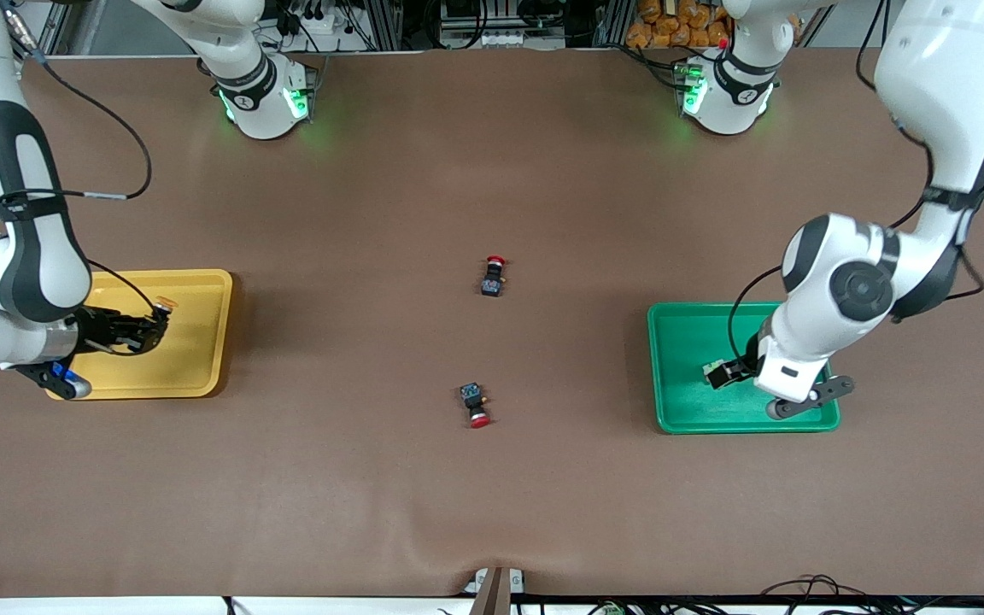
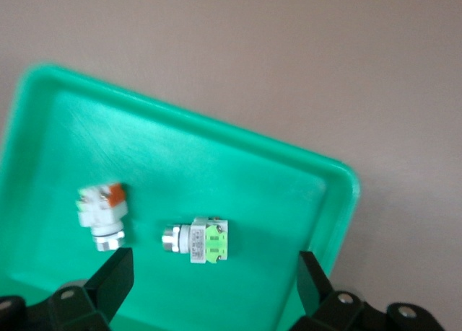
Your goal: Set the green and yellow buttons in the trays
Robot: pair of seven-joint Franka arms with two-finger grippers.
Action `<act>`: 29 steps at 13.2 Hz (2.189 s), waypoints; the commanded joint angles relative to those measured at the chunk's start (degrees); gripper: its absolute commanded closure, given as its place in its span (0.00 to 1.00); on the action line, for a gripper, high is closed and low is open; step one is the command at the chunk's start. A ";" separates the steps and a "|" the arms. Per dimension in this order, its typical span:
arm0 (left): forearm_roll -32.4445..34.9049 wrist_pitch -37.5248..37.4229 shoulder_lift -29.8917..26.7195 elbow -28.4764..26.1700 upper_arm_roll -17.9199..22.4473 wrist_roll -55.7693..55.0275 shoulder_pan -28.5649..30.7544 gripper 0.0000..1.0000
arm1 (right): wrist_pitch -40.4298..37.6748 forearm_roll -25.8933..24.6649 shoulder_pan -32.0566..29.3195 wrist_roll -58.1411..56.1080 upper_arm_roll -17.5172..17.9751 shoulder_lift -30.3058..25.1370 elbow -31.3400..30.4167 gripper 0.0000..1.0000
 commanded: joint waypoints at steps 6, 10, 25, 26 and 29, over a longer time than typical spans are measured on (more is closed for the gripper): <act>-8.08 -39.05 -11.51 23.28 -0.07 22.03 0.88 0.00 | 9.56 -0.69 -3.54 -7.87 1.29 2.59 -6.44 0.69; -9.49 -42.79 -15.54 24.90 -1.46 32.60 7.45 0.00 | 3.62 -0.34 -3.02 -7.08 1.55 2.24 -3.56 0.00; -17.58 -42.26 -27.95 12.68 26.04 35.79 -17.05 0.00 | -37.64 -0.96 9.72 -7.96 2.70 -6.02 36.27 0.00; -17.58 -42.35 -27.95 12.77 26.04 35.79 -16.87 0.00 | -37.81 -0.95 10.43 -7.18 2.96 -9.24 35.40 0.00; -17.40 -43.31 -27.95 13.12 26.22 35.70 -16.26 0.00 | -28.45 -2.54 13.68 -4.45 2.79 -21.18 19.20 0.00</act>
